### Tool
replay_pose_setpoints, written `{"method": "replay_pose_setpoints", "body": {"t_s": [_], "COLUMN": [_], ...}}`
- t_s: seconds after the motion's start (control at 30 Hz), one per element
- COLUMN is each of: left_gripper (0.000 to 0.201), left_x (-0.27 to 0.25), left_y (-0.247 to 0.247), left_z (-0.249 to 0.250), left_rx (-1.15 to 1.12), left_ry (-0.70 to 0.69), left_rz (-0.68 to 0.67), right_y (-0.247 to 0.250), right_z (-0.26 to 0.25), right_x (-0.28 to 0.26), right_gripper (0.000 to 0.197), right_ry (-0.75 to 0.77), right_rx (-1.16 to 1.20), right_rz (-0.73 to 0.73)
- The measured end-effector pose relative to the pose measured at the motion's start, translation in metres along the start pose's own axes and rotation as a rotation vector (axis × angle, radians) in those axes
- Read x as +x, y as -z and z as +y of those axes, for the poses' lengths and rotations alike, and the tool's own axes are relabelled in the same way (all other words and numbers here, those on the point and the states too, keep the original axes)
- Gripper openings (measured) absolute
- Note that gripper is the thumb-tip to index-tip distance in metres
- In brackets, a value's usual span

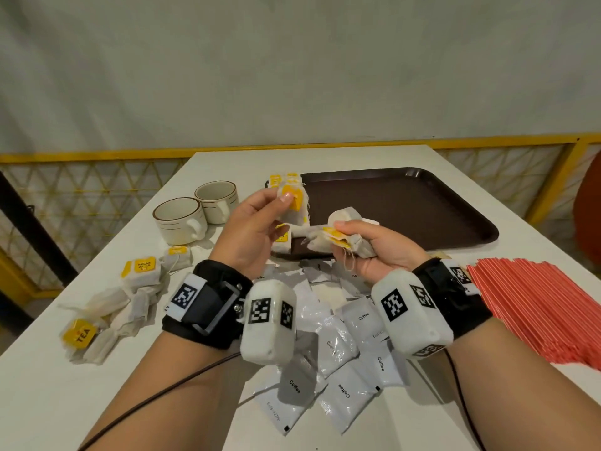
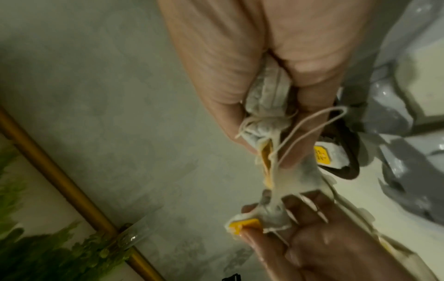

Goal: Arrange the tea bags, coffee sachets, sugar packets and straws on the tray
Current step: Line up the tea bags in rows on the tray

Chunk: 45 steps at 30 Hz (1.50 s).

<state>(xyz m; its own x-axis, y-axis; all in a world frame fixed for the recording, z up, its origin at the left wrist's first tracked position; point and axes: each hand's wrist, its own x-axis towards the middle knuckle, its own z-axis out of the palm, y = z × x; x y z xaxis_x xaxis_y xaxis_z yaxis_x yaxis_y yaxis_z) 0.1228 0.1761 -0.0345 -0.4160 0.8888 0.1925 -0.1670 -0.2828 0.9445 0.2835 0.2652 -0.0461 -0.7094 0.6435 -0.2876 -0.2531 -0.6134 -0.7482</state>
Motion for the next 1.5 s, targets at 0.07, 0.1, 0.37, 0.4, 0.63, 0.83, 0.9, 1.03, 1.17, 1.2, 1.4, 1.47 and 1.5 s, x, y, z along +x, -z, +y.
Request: {"method": "replay_pose_setpoints", "body": {"t_s": [0.07,0.1,0.37,0.4,0.63,0.83,0.9,1.03,1.17,1.2,1.4,1.47,1.5], "left_gripper": [0.007,0.005,0.016,0.016,0.016,0.031,0.034,0.034,0.025,0.023,0.017,0.024,0.029], "left_x": [0.002,0.002,0.005,0.005,0.0,-0.002,-0.002,0.001,-0.001,-0.002,-0.002,-0.002,-0.001], "left_y": [0.006,0.008,0.011,0.011,0.006,0.004,0.003,0.008,0.01,0.009,0.004,0.005,0.005], "left_z": [0.003,0.003,-0.01,-0.011,-0.011,-0.009,-0.009,-0.006,-0.003,-0.003,-0.005,-0.005,-0.006], "left_rx": [0.073,0.087,0.309,0.351,0.405,0.449,0.481,0.546,0.569,0.583,0.547,0.524,0.529], "left_ry": [-0.045,-0.05,-0.023,-0.042,-0.036,-0.046,-0.031,-0.09,-0.121,-0.134,-0.198,-0.18,-0.171], "left_rz": [0.014,0.031,0.077,0.082,0.021,-0.016,-0.01,0.132,0.076,0.04,0.039,0.067,0.079], "right_y": [0.001,0.001,-0.003,-0.003,-0.005,-0.006,-0.006,-0.004,-0.004,-0.004,-0.007,-0.007,-0.007], "right_z": [-0.002,-0.003,0.003,0.002,0.001,0.002,0.003,-0.001,-0.003,-0.002,-0.002,-0.002,-0.002], "right_x": [-0.003,-0.005,-0.013,-0.012,-0.011,-0.011,-0.009,-0.009,-0.01,-0.011,-0.016,-0.019,-0.019], "right_gripper": [0.038,0.032,0.025,0.027,0.027,0.017,0.014,0.006,0.015,0.017,0.035,0.042,0.043], "right_ry": [-0.036,-0.047,-0.022,-0.015,0.009,0.079,0.09,0.142,0.233,0.238,0.274,0.291,0.297], "right_rx": [-0.059,-0.113,-0.477,-0.47,-0.426,-0.393,-0.39,-0.34,-0.328,-0.36,-0.429,-0.428,-0.431], "right_rz": [0.001,-0.01,-0.113,-0.109,-0.052,-0.033,-0.001,0.085,0.073,0.045,-0.106,-0.157,-0.174]}}
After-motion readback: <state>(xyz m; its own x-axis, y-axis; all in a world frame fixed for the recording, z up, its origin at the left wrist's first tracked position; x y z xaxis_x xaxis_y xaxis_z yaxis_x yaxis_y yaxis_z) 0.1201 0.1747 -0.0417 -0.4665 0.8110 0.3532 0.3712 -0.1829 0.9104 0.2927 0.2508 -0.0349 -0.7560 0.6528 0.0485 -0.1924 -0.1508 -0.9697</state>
